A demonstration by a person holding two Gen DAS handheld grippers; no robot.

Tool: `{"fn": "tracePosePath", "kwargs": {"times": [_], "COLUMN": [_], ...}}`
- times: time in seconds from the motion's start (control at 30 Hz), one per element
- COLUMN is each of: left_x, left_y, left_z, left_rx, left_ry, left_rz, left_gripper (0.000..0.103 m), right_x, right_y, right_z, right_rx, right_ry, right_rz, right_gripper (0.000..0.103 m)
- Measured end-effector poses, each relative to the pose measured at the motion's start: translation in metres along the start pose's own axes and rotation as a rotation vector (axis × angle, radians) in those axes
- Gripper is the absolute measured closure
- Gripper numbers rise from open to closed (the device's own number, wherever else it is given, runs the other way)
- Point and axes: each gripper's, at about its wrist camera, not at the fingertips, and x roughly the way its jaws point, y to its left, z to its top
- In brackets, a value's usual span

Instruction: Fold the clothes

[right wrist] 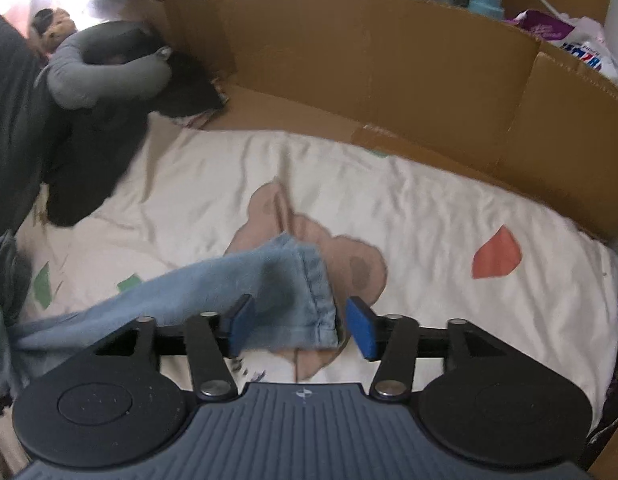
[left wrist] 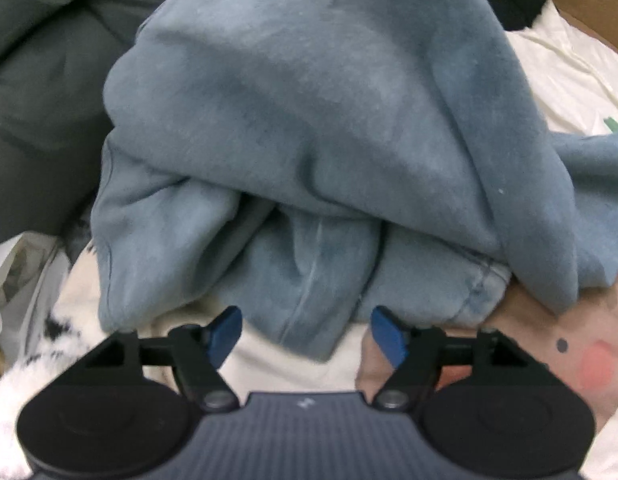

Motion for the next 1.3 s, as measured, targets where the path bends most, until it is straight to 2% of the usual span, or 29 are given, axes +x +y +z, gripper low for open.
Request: {"fn": "tracePosePath", "kwargs": {"times": [0.03,0.1,0.13,0.23,0.47,0.57,0.6,0.67,0.73,0.83,0.87,0.93,1.0,1.17,1.3], "left_x": [0.003,0.005,0.005,-0.005,-0.05,-0.071,-0.072,-0.072,-0.069,-0.072,-0.074,-0.082,-0.082,-0.06,-0.033], "left_y": [0.001,0.003,0.004,0.007,0.031,0.039,0.038,0.038,0.035,0.016,0.008,-0.006,-0.02,-0.049,-0.06], "left_z": [0.001,0.001,0.001,0.001,0.005,0.009,0.01,0.015,0.017,0.016,0.015,0.009,0.003,-0.002,0.001], "left_rx": [-0.001,-0.007,-0.01,0.0,-0.066,-0.07,-0.058,-0.041,-0.029,-0.006,0.004,0.016,0.029,0.075,0.076], "left_ry": [0.001,-0.005,-0.011,-0.041,-0.1,-0.149,-0.154,-0.15,-0.131,-0.143,-0.159,-0.187,-0.186,-0.126,-0.095], "left_rz": [-0.002,-0.02,-0.033,-0.029,-0.087,-0.041,-0.01,0.033,0.047,0.034,0.031,0.006,-0.061,-0.145,-0.141], "left_gripper": [0.031,0.047,0.065,0.086,0.097,0.095,0.092,0.078,0.078,0.075,0.066,0.055,0.053,0.053,0.051], "right_x": [-0.001,-0.001,-0.002,-0.003,-0.005,-0.004,-0.003,0.0,0.005,0.009,0.01,0.011,0.014,0.019,0.018], "right_y": [-0.001,-0.003,-0.005,-0.008,0.008,0.02,0.024,0.029,0.035,0.044,0.046,0.049,0.049,0.048,0.049], "right_z": [-0.004,-0.013,-0.019,-0.039,-0.078,-0.092,-0.096,-0.104,-0.111,-0.119,-0.12,-0.122,-0.122,-0.123,-0.124], "right_rx": [0.0,0.017,0.032,0.085,0.112,0.111,0.111,0.117,0.121,0.112,0.109,0.1,0.095,0.099,0.083], "right_ry": [0.009,0.029,0.038,0.066,0.113,0.13,0.137,0.155,0.179,0.203,0.206,0.206,0.208,0.216,0.225], "right_rz": [0.002,0.007,0.01,0.019,0.073,0.101,0.109,0.124,0.138,0.147,0.149,0.145,0.145,0.149,0.153], "right_gripper": [0.039,0.038,0.038,0.038,0.038,0.038,0.038,0.038,0.038,0.038,0.038,0.038,0.038,0.038,0.038]}}
